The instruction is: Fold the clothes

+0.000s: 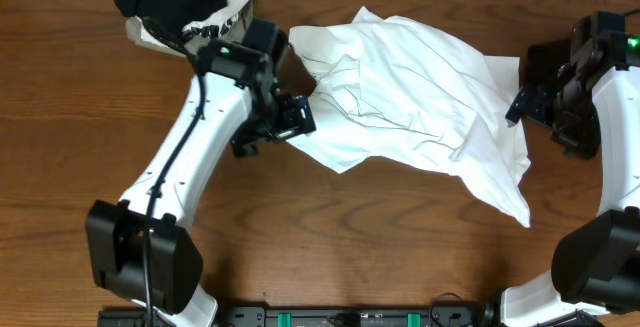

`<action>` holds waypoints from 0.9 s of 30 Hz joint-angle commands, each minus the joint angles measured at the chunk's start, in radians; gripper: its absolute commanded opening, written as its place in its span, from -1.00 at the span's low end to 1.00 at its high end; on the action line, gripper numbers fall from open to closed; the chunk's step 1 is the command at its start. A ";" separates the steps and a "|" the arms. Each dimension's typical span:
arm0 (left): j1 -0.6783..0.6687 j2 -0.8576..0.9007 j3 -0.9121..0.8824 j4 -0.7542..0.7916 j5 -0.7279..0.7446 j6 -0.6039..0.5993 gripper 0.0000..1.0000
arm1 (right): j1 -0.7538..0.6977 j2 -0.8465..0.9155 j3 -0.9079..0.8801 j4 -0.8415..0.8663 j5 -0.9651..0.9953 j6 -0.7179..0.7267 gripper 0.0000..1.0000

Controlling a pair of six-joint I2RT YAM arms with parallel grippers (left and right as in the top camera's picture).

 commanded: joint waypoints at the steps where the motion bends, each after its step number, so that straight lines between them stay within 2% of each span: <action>1: 0.008 -0.001 -0.057 0.028 -0.001 0.006 0.96 | 0.004 -0.003 -0.003 -0.013 0.019 0.021 0.98; 13: 0.007 0.001 -0.251 0.306 0.036 0.036 0.96 | 0.011 -0.003 -0.041 -0.018 -0.065 0.015 0.99; 19: 0.007 0.019 -0.271 0.407 0.039 0.009 0.96 | 0.036 -0.003 -0.098 0.002 -0.069 0.013 0.98; 27: 0.008 0.133 -0.271 0.528 0.039 0.010 0.97 | 0.074 -0.003 -0.124 0.019 -0.087 0.013 0.97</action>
